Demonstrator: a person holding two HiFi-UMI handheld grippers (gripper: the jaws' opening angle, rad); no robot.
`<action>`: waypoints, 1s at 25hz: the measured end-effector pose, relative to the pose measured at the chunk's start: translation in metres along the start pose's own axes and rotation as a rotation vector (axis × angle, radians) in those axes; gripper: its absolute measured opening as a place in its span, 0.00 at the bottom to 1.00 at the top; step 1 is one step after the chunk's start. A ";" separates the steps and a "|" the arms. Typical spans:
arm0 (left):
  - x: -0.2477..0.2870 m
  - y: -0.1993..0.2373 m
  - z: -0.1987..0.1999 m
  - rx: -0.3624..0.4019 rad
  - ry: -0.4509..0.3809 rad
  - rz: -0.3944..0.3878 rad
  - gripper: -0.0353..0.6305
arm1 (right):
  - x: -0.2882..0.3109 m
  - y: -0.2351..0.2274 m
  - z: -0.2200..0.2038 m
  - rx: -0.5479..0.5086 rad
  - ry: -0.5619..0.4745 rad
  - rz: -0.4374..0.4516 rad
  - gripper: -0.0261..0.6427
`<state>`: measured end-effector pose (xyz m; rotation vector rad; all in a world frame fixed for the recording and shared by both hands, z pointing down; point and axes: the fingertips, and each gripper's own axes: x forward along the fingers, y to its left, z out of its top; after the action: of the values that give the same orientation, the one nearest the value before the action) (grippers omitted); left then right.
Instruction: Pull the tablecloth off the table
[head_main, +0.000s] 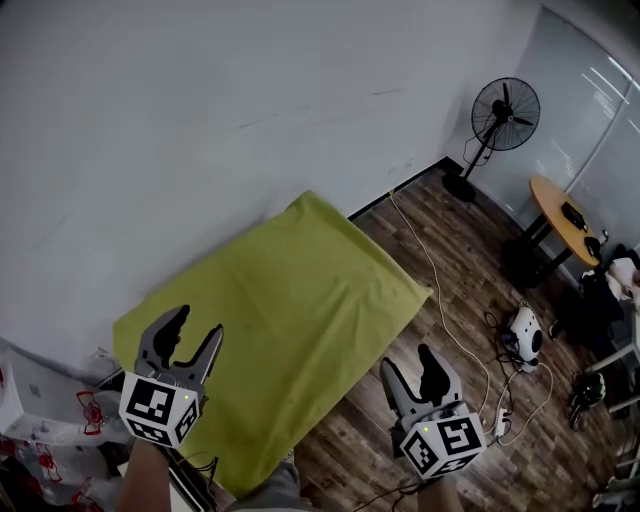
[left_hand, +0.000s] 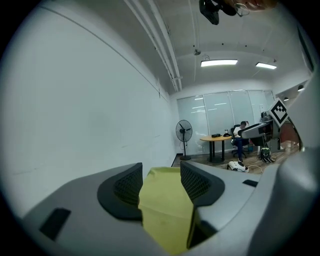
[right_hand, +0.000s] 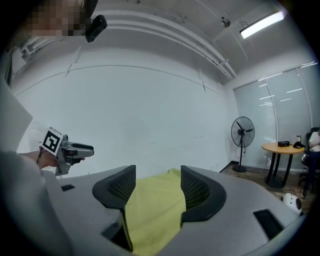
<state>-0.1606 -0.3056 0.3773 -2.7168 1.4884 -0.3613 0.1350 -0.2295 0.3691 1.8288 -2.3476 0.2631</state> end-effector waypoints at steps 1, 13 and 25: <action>0.013 0.004 -0.003 0.011 0.009 -0.003 0.41 | 0.013 -0.007 -0.004 0.010 0.013 -0.006 0.47; 0.123 0.050 -0.091 -0.096 0.153 -0.020 0.44 | 0.142 -0.055 -0.086 0.073 0.200 -0.019 0.49; 0.197 0.034 -0.221 -0.171 0.387 -0.011 0.44 | 0.215 -0.098 -0.196 0.172 0.392 -0.028 0.50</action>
<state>-0.1333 -0.4684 0.6261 -2.9119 1.6558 -0.8397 0.1799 -0.4105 0.6135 1.6890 -2.0799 0.7645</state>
